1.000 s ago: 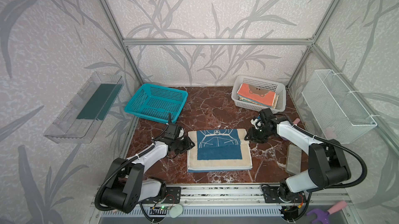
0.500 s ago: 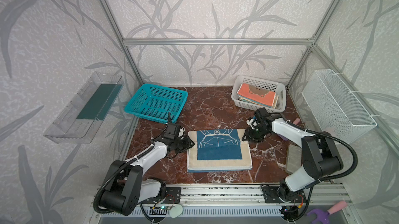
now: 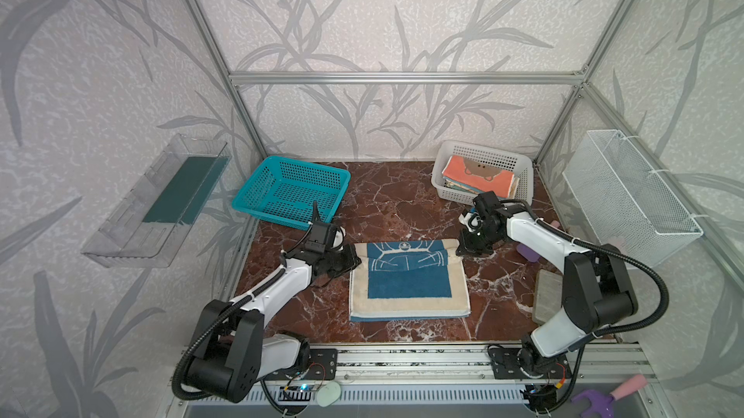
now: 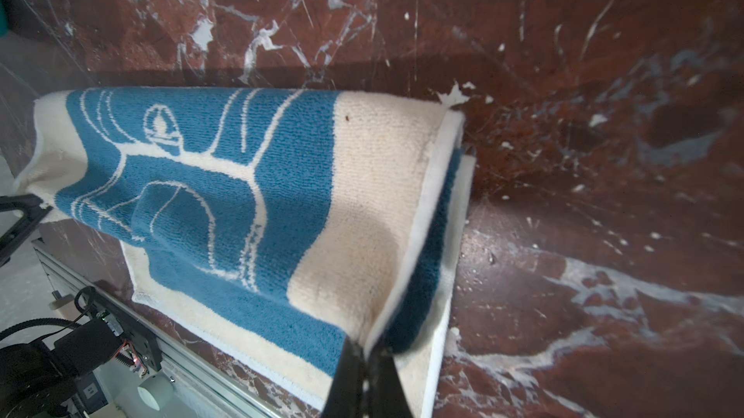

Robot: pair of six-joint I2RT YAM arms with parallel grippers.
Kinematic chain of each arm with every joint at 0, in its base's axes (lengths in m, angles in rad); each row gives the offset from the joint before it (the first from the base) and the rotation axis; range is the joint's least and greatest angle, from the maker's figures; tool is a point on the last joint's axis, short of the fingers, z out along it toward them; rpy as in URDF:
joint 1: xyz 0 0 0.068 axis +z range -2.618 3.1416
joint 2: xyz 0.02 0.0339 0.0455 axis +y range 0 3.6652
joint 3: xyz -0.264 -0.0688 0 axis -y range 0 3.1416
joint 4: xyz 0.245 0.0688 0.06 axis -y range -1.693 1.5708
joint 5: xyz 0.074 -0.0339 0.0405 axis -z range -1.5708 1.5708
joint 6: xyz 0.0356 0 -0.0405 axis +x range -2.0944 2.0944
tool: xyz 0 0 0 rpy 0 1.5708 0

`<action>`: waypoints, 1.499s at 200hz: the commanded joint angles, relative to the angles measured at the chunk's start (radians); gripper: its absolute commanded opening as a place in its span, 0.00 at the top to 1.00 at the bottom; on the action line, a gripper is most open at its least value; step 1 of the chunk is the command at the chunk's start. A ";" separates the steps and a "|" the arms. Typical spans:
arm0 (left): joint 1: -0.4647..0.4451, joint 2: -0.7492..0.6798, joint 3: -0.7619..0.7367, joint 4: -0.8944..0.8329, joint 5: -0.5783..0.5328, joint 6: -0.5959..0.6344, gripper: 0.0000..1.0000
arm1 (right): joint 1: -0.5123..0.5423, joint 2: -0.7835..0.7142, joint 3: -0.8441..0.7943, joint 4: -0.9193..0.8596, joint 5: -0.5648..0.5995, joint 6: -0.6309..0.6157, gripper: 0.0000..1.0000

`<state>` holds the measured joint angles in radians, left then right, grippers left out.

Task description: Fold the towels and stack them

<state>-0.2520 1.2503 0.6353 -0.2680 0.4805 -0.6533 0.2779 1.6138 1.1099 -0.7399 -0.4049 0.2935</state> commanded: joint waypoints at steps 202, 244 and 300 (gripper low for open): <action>0.041 -0.139 -0.287 0.069 0.014 -0.101 1.00 | 0.008 0.016 -0.215 0.099 -0.053 0.032 1.00; 0.041 0.045 -0.172 0.129 0.024 -0.066 1.00 | -0.042 0.135 -0.099 0.118 -0.018 -0.005 1.00; 0.043 0.139 0.130 -0.099 -0.008 0.084 1.00 | -0.078 0.104 0.056 -0.006 -0.007 -0.057 1.00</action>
<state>-0.2138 1.4029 0.6624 -0.2375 0.5167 -0.6575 0.2047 1.7641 1.1141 -0.6640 -0.4442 0.2771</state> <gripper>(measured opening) 0.047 0.048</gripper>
